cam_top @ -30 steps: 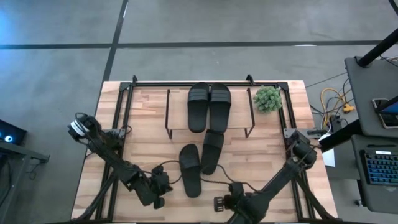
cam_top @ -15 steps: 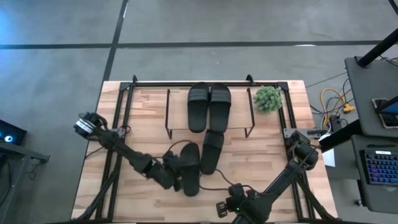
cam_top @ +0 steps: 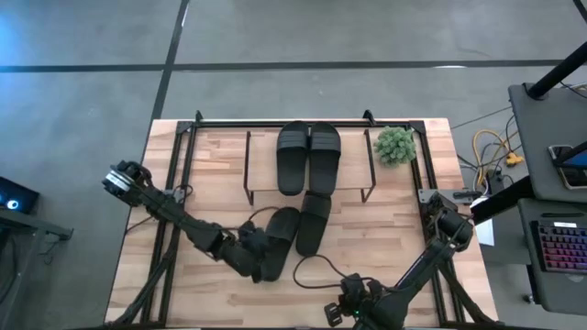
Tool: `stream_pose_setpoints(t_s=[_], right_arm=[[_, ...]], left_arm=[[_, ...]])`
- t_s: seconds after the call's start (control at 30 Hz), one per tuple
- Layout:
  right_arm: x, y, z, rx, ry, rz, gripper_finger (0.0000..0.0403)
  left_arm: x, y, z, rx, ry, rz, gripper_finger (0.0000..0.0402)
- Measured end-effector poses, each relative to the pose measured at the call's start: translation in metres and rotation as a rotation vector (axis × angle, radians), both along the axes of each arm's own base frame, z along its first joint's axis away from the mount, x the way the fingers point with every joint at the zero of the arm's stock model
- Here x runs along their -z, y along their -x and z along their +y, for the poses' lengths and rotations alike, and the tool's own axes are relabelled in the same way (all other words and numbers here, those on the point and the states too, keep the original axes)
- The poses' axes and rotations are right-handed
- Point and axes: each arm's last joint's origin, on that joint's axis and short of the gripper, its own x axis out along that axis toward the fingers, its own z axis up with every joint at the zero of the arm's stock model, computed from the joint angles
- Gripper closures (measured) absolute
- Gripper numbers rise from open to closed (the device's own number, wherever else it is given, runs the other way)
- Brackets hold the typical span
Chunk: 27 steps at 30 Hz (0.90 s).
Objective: Pick and place slides into the shelf
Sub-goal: Move the black slides under the shelf
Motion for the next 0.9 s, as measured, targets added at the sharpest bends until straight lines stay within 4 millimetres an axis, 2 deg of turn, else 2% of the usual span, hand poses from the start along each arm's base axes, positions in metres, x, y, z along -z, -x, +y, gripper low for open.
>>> stream_pose_setpoints(t_s=[0.17,0.43,0.63,0.9], right_arm=[[0.002,0.003,-0.002,0.017,0.014,0.015,0.039],[0.003,0.003,-0.002,0.034,0.009,0.013,0.039],[0.003,0.004,-0.002,0.069,-0.008,0.003,0.039],[0.003,0.004,-0.001,0.068,-0.007,0.004,0.039]], left_arm=[[0.017,0.015,0.003,-0.047,-0.057,0.104,0.0401],[0.021,0.013,0.008,-0.061,-0.147,0.092,0.0401],[0.006,0.014,0.002,-0.042,-0.129,0.045,0.0401],[0.02,0.027,0.012,-0.095,-0.204,0.161,0.0401]])
